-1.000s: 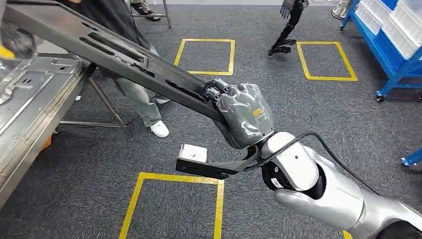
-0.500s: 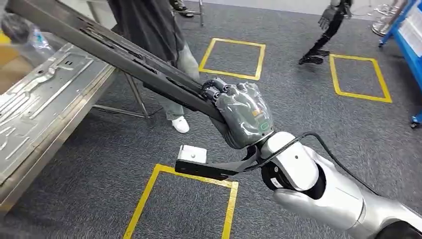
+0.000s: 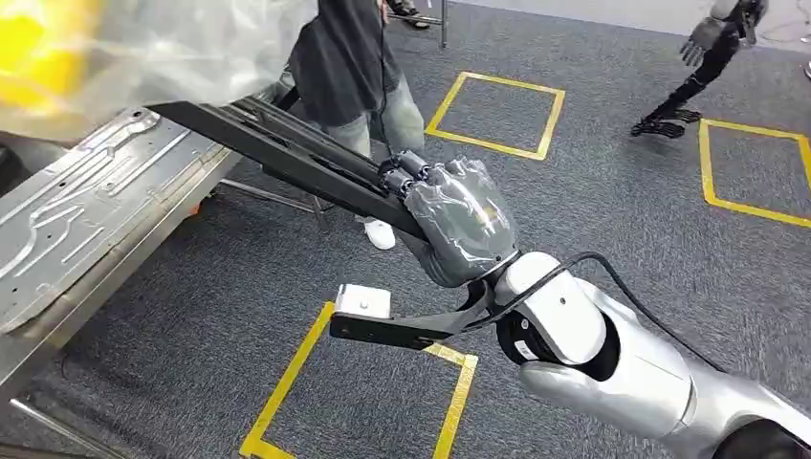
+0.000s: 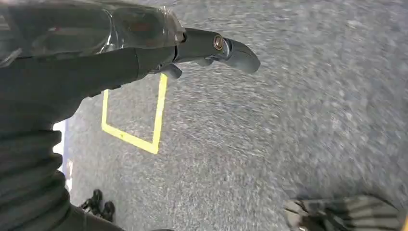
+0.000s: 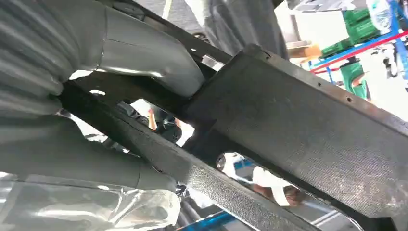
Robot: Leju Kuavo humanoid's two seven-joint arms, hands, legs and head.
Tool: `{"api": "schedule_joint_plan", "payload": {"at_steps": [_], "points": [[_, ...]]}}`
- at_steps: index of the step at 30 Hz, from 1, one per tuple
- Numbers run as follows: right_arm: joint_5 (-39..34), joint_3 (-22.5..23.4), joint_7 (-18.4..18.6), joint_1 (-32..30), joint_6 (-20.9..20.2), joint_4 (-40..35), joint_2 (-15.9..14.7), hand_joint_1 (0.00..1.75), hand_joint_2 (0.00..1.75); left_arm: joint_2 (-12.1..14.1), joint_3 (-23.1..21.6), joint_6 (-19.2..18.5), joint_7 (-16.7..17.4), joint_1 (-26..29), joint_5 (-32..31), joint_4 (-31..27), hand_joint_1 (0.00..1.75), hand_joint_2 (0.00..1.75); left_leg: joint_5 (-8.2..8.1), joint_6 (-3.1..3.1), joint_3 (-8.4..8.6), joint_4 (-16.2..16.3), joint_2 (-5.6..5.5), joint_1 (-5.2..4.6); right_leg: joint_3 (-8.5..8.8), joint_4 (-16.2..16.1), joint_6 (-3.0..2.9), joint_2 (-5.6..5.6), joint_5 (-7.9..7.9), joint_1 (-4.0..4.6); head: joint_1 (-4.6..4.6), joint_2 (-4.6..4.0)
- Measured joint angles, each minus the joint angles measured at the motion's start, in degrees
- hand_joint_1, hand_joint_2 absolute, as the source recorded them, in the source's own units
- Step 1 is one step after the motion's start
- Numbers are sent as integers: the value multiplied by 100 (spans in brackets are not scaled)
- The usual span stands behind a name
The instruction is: Take the parts from the cabinet and place them on the table.
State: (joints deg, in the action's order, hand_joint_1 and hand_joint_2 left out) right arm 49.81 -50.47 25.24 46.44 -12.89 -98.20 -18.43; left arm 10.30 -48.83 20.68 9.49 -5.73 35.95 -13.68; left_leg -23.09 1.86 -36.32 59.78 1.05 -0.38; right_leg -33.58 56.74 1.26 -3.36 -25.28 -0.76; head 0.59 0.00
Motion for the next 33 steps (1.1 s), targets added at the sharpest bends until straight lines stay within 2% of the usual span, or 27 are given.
{"api": "schedule_joint_plan", "payload": {"at_steps": [1, 2, 5, 6, 7, 8, 9, 11, 12, 13, 14, 15, 16, 17, 20, 21, 23, 24, 25, 26, 27, 28, 29, 30, 31, 32, 33], "points": [[2, 7, 0, -2, -2, 0, 0, 175, 175, 52, 0, 0, 26, -9, 22, 2, 0, 175, 29, 79, 222, -465, 320, -111, 13, -8, 6, -48, -5, 0, 0, -2], [2, 9, 0, -7, -5, 0, -9, 175, 175, 79, -2, 0, 48, -26, 22, 2, 0, 175, 32, 75, 231, -484, 306, -134, 10, -15, 25, -95, -14, 29, 0, 0], [4, 0, 0, -43, -42, 2, -15, 175, 175, 142, -2, 57, 114, -7, 81, 0, 0, 175, 58, 95, 195, -515, 118, -166, 35, -49, 67, -255, -20, 11, -4, 0], [9, 9, 0, -47, -44, -2, -15, 175, 175, 159, -2, 83, 118, 4, 94, 0, 0, 175, 120, 116, 293, -615, 58, -98, 28, -29, 108, -221, -66, 23, -4, 0], [11, 17, 0, -51, -48, 2, -28, 175, 175, 148, -7, 101, 125, 8, 125, 0, 0, 175, 141, 111, 317, -645, 8, -88, 16, 91, 116, -5, -148, 7, 9, 0], [18, 28, 0, -46, -50, 0, -42, 175, 175, 159, -7, 122, 127, 3, 131, 0, 0, 175, 158, 139, 329, -646, -36, -67, -139, 427, 112, 166, -352, 10, 9, 0], [17, 31, 0, -57, -61, 0, -52, 175, 175, 164, -4, 135, 118, -17, 158, 0, 0, 175, 161, 148, 331, -646, -110, -57, -382, 938, 119, 253, -590, 10, 20, 0], [17, 28, -2, -110, -79, 2, -79, 175, 175, 159, -7, 153, 107, -22, 210, 0, 0, 175, 157, 153, 334, -640, -255, -57, -802, 1726, 142, 285, -827, 10, 20, 0], [17, 26, -4, -128, -81, 2, -81, 175, 175, 155, -4, 157, 98, -18, 230, 0, 0, 175, 155, 151, 337, -635, -328, -53, -856, 1767, 146, 285, -753, 9, 20, -2], [17, 26, -9, -131, -81, 4, -81, 175, 175, 148, -4, 170, 94, -15, 234, 0, 0, 175, 153, 148, 342, -628, -405, -39, -767, 1512, 154, 286, -551, 5, 20, 0], [17, 28, -9, -128, -81, 2, -81, 175, 175, 146, -4, 177, 72, -18, 249, 0, 0, 175, 145, 136, 350, -613, -482, -21, -554, 1034, 159, 302, -270, -3, 20, 0], [17, 31, -9, -124, -81, 2, -81, 175, 175, 146, -2, 186, 55, -17, 263, 0, 0, 175, 124, 107, 354, -583, -566, 1, -276, 454, 170, 394, 18, -27, 22, 0], [17, 33, -11, -124, -81, 4, -85, 175, 175, 148, 7, 188, 37, -14, 280, 0, 0, 175, 94, 67, 331, -547, -629, 6, -90, 23, 188, 636, 127, -75, 24, 0], [17, 31, -18, -124, -81, 4, -90, 175, 175, 157, 15, 194, 28, -23, 293, 0, 0, 175, 73, 37, 282, -482, -688, -17, -46, -33, 163, 707, 75, -75, 22, 0], [17, 28, -28, -122, -81, 7, -90, 175, 175, 157, 20, 194, 9, 22, 315, 0, 0, 175, 99, -35, 237, -516, -830, 35, -59, -23, 57, 529, 79, -2, 22, -2], [20, 31, -26, -101, -81, 7, -76, 175, 175, 162, 20, 194, 9, 35, 319, 0, 0, 175, 81, -54, 213, -494, -864, 42, -56, -51, 6, 456, 108, -51, 22, -2], [22, 37, -28, -75, -79, 4, -59, 175, 175, 159, 22, 210, -20, 28, 328, 0, 0, 175, -186, -126, 7, -66, -362, 23, -46, -53, -47, 370, 101, -36, -26, -2], [22, 37, -35, -71, -79, 4, -59, 175, 175, 162, 28, 232, -28, 7, 330, 0, 0, 175, -418, -164, -226, 428, -247, 45, -46, -53, -57, 314, 96, -23, -26, -2], [22, 31, -35, -79, -81, 7, -59, 175, 175, 159, 33, 236, -44, 4, 328, 0, 0, 175, -641, -189, -505, 989, -200, 66, -46, -52, -62, 244, 89, -16, -31, 0], [22, 31, -35, -87, -81, 9, -59, 175, 175, 153, 33, 236, -61, 9, 330, -2, 0, 175, -751, -204, -696, 1365, -191, 80, -47, -51, -66, 188, 84, -11, -33, -2], [20, 26, -37, -86, -83, 13, -59, 175, 175, 137, 33, 238, -76, 13, 328, -2, 0, 175, -737, -206, -766, 1481, -187, 94, -45, -51, -69, 129, 78, -7, -33, -2], [17, 26, -44, -85, -83, 13, -57, 175, 175, 137, 33, 240, -96, 15, 326, -2, 0, 175, -607, -209, -684, 1290, -180, 105, -40, -51, -67, 74, 70, -2, -33, 0], [17, 26, -42, -84, -83, 13, -57, 175, 175, 137, 33, 247, -122, 14, 322, -2, 0, 175, -401, -203, -469, 880, -157, 104, -30, -51, -61, 24, 64, 1, -33, 0], [17, 28, -44, -81, -85, 13, -57, 175, 175, 140, 35, 253, -149, 12, 315, -2, 0, 175, -144, -184, -150, 264, -95, 96, -13, -51, -50, -32, 52, 2, -33, -2], [15, 33, -44, -75, -85, 13, -57, 175, 175, 142, 39, 253, -177, 8, 308, -2, 0, 175, 68, -136, 192, -346, 154, 56, 10, -53, -36, -77, 42, 3, -33, -2], [15, 35, -44, -72, -85, 13, -57, 175, 175, 146, 48, 256, -190, -4, 302, -2, 0, 175, 20, -107, 249, -477, 303, -12, 18, -53, -10, -115, 26, 29, -31, -2], [13, 35, -48, -64, -88, 15, -59, 175, 175, 144, 57, 258, -199, -1, 295, -4, 0, 175, 38, -78, 227, -504, 221, -31, 18, -57, 17, -153, 17, 18, -31, -2]]}}
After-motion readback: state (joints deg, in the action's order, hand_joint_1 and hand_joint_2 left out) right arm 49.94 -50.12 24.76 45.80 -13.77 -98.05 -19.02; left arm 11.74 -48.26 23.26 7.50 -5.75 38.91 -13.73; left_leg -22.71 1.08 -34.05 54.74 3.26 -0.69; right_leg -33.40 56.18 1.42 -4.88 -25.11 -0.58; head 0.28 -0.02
